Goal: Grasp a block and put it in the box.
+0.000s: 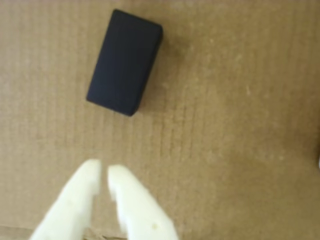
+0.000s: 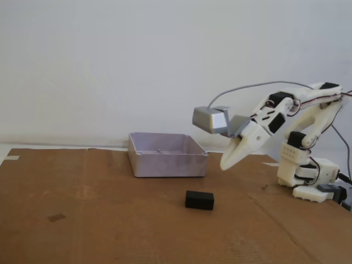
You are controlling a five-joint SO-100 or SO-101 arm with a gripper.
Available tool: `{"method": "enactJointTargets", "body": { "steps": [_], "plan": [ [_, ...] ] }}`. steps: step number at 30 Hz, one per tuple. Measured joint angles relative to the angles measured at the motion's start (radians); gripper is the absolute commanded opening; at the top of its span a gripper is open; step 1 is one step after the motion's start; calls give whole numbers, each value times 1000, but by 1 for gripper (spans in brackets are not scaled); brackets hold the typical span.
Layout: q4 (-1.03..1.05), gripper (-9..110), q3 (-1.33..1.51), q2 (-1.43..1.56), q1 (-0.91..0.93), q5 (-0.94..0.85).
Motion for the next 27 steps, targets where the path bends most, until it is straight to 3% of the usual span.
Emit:
{"method": "enactJointTargets", "body": {
  "steps": [10,27],
  "plan": [
    [0,0,-115,-190,-18,0],
    [-2,0,-152,-242,-18,0]
  ]
}}
